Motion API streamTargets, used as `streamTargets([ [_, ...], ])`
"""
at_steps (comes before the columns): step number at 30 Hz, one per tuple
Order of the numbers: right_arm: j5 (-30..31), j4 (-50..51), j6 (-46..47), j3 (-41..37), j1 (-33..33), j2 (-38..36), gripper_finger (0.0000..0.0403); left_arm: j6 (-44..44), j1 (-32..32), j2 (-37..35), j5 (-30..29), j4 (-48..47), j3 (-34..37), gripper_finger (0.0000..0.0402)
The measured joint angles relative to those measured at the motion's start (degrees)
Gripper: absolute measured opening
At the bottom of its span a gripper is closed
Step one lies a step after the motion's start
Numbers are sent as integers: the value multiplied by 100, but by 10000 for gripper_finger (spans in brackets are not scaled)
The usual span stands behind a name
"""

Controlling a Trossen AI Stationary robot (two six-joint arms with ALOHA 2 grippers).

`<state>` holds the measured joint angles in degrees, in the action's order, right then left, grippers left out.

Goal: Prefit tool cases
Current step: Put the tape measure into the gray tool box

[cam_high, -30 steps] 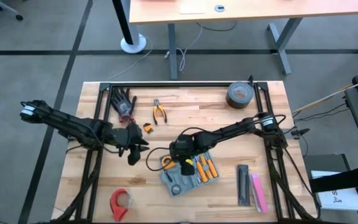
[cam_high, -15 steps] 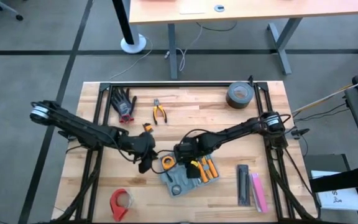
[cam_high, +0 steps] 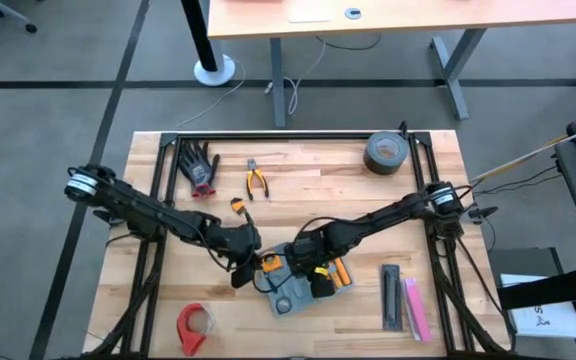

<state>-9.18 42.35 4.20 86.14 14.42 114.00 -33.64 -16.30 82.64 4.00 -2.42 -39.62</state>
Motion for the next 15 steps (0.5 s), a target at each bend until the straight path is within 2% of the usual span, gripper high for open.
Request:
streamTargets([
  [5,16,-32,141,-74,12,-146,88,10,-1,255,-20,-71,0,84],
  [15,18,-93,179,-83,24,-188,74,-31,31,626,-659,-189,-4,83],
])
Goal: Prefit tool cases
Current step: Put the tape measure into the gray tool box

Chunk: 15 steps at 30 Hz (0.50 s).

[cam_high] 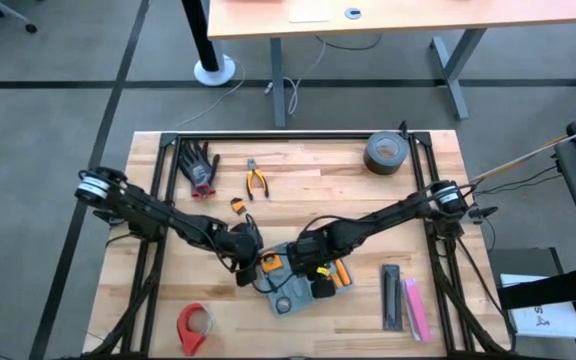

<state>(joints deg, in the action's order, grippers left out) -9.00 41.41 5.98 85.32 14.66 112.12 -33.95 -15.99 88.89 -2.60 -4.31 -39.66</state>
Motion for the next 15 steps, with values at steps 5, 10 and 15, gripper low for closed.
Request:
streamTargets([
  [5,0,-24,2,0,0,0,69,-2,44,80,-362,-35,-18,78],
  [10,0,-69,2,0,0,0,71,60,70,58,-883,-128,-11,78],
  [15,5,-145,39,0,0,0,78,195,119,49,-1199,-341,-11,79],
])
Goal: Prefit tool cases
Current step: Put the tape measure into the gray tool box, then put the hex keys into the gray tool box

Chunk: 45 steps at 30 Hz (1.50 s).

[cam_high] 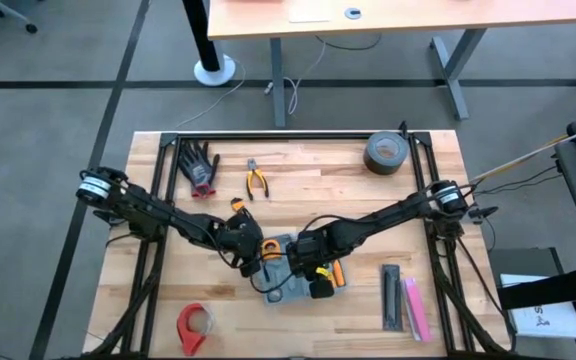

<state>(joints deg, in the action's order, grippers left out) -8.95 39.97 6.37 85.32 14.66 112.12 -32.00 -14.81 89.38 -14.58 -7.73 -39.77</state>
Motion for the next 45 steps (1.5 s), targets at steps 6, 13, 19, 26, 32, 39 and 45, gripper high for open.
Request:
streamTargets([
  [6,110,2,17,0,-2,-4,69,301,158,-2,-208,-166,0,76],
  [13,208,200,26,0,-10,-115,55,454,236,-127,-175,-327,14,74],
  [19,1008,401,162,-243,-33,-780,55,295,236,-543,127,-433,35,75],
  [26,1661,208,398,-989,-161,-1835,69,43,275,-924,166,-412,31,88],
  [32,2159,-36,677,-1730,-259,-2554,76,-197,657,-955,104,-418,28,126],
  [39,2256,-644,954,-2414,-345,-2782,75,-466,1253,-961,99,-442,24,164],
  [45,2260,-1241,1049,-2802,-358,-2793,61,-502,1710,-949,96,-543,15,168],
])
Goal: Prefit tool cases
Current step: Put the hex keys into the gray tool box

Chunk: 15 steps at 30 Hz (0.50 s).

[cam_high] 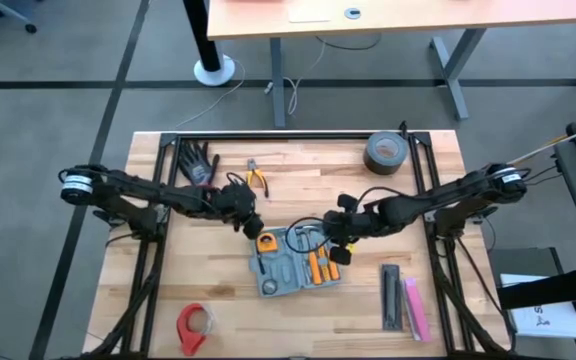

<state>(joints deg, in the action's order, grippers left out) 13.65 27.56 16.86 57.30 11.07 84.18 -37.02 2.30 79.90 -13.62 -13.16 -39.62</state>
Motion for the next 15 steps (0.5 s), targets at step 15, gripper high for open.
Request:
streamTargets([
  [15,248,-1101,221,-59,15,24,47,-625,824,4,-36,-1422,0,158],
])
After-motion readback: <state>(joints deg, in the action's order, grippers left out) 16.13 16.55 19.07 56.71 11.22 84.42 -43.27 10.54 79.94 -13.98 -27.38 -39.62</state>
